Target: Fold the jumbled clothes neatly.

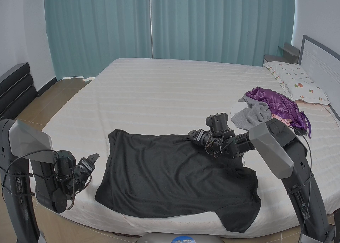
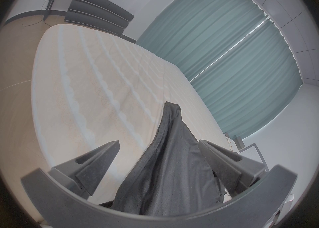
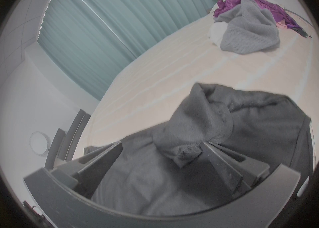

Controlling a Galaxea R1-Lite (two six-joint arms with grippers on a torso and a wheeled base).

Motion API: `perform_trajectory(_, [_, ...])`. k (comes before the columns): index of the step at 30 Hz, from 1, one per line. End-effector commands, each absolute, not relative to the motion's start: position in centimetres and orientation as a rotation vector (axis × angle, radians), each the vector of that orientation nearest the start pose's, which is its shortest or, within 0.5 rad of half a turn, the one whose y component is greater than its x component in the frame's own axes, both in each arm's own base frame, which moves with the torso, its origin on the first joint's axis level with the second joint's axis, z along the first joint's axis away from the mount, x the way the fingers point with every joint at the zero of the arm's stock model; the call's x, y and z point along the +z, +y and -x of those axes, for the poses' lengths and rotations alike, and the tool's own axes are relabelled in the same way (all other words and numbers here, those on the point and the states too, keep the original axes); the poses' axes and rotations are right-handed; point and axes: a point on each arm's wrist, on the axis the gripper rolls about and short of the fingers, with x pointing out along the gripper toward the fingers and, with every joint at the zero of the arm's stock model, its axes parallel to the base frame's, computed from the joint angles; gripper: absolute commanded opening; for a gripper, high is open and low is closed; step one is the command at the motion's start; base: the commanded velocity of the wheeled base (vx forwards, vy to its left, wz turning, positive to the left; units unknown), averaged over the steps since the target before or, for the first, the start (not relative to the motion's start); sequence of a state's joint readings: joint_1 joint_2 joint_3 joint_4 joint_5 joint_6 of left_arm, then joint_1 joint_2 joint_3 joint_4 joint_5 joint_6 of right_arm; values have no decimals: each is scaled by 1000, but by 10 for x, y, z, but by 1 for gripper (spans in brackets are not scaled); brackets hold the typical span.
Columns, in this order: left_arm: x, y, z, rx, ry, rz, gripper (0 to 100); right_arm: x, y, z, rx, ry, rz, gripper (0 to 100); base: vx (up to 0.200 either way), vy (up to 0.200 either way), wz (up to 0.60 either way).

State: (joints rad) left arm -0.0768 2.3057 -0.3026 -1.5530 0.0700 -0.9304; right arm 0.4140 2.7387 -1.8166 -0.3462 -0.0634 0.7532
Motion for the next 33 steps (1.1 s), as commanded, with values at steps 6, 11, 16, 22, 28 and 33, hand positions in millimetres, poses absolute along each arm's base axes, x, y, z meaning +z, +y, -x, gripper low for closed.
perform_trajectory(6, [-15, -21, -289, 203, 416, 880, 100, -50, 187, -525, 116, 316, -581, 100, 0, 0, 0])
perform_trajectory(11, [-15, -21, -289, 203, 416, 880, 100, -16, 155, -540, 144, 52, -426, 100, 0, 0, 0])
perform_trajectory(16, [-16, -21, -289, 204, 418, 878, 100, 13, 146, -542, 180, -53, -338, 100, 0, 0, 0])
perform_trajectory(22, [-16, -21, -289, 205, 419, 878, 100, -13, 139, -544, 123, 62, -384, 100, 0, 0, 0])
perform_trajectory(28, [-16, -21, -289, 204, 420, 880, 100, -39, 125, -531, 67, 233, -403, 100, 0, 0, 0])
perform_trajectory(33, [-17, -21, -289, 206, 422, 879, 100, -55, 119, -525, 58, 289, -392, 100, 0, 0, 0])
